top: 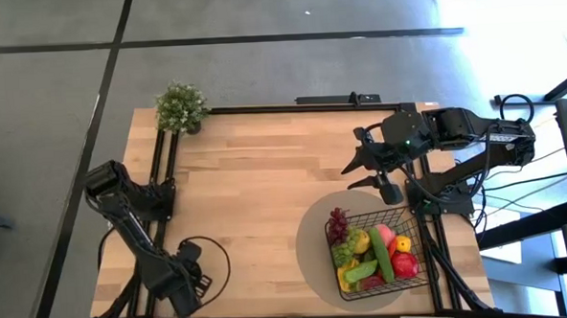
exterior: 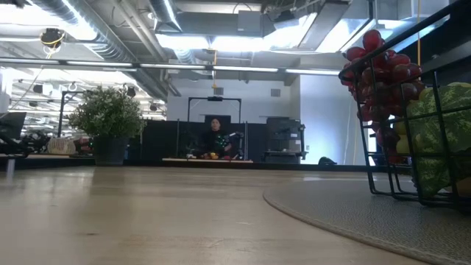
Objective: Build produce basket
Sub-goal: Put the eggplant into the wire basket
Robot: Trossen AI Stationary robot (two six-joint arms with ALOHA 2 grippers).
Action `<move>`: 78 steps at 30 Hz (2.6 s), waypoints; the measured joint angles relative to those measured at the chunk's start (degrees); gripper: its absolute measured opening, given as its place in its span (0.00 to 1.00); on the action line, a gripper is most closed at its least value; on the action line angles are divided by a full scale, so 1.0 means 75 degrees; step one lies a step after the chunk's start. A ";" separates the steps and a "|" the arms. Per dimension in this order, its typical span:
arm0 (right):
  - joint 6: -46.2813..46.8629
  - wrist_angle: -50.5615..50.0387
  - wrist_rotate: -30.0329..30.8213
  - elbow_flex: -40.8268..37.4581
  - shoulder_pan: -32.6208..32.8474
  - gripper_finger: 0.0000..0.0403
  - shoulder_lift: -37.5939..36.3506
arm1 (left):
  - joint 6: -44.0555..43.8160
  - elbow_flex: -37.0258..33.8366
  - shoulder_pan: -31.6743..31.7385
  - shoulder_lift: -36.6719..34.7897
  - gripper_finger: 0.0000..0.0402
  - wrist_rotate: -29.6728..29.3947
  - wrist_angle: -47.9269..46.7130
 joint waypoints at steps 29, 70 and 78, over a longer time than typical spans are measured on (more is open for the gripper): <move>-0.0411 -0.0004 0.0000 0.0000 -0.0198 0.40 0.0001 | -0.1986 0.0636 -0.0746 0.0761 0.37 0.0752 0.1160; -0.0393 0.0017 0.0000 0.0000 -0.0198 0.40 0.0003 | -0.1957 0.0638 -0.0531 0.1571 0.21 0.0671 0.1608; -0.0191 0.0014 0.0000 0.0000 -0.0198 0.40 0.0002 | -0.0489 0.0658 0.0111 0.1519 0.08 0.0372 0.1659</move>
